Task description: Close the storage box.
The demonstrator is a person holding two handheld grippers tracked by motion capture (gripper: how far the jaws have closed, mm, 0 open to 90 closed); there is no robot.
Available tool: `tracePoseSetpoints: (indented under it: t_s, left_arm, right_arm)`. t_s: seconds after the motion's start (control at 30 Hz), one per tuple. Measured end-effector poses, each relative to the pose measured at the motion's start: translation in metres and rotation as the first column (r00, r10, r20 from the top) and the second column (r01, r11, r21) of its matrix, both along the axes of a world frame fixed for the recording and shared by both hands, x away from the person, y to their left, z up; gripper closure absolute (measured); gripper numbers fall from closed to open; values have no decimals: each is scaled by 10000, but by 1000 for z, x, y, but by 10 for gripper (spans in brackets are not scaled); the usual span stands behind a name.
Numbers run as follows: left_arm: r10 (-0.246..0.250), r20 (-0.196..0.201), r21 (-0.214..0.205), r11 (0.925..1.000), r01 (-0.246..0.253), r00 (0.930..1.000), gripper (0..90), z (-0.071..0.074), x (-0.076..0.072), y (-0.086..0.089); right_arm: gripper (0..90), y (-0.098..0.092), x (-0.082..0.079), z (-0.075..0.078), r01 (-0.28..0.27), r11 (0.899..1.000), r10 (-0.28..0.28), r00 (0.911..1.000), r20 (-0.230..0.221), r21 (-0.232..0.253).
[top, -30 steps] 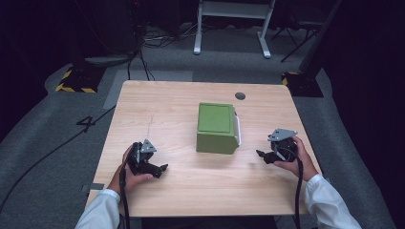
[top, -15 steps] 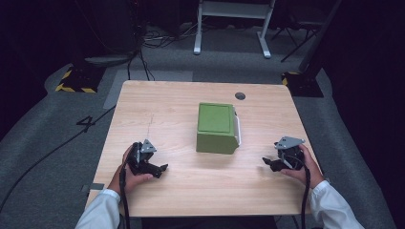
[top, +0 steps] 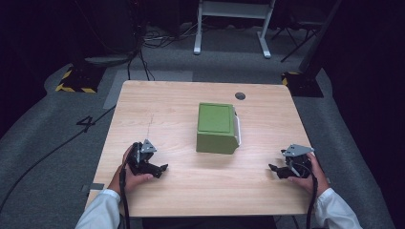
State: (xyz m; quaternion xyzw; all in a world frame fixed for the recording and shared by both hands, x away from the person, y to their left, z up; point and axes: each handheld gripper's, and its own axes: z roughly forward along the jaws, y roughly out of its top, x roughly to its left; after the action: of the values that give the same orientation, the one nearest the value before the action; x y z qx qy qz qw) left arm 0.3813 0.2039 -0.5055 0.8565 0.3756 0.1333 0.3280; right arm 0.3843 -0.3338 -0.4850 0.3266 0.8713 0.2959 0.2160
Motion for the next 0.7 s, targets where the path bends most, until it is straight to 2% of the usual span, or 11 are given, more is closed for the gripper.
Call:
tracePoseSetpoints:
  t_s: [0.17, 0.23, 0.4, 0.47, 0.7]
  left_arm:
    - [-2, 2, 1, 10000, 2, 10000, 1, 0, 0, 0]
    - [7, 2, 2, 10000, -7, 10000, 1, 0, 0, 0]
    - [8, 4, 1, 10000, -8, 10000, 1, 0, 0, 0]
    - [7, 0, 0, 10000, -7, 10000, 1, 0, 0, 0]
    - [6, 1, -1, 10000, -6, 10000, 1, 0, 0, 0]
  right_arm:
    - [193, -16, -5, -6, 310, 9990, -304, 9994, -190, 318]
    - [190, -23, -7, -8, 474, 9970, -457, 9986, -279, 609]
    - [177, -45, -11, -15, 986, 9826, -903, 9942, -592, 1576]
    - [173, -52, -14, -19, 1084, 9746, -995, 9935, -544, 1961]
    - [173, -60, -18, -19, 1218, 9730, -1138, 9922, -518, 1962]
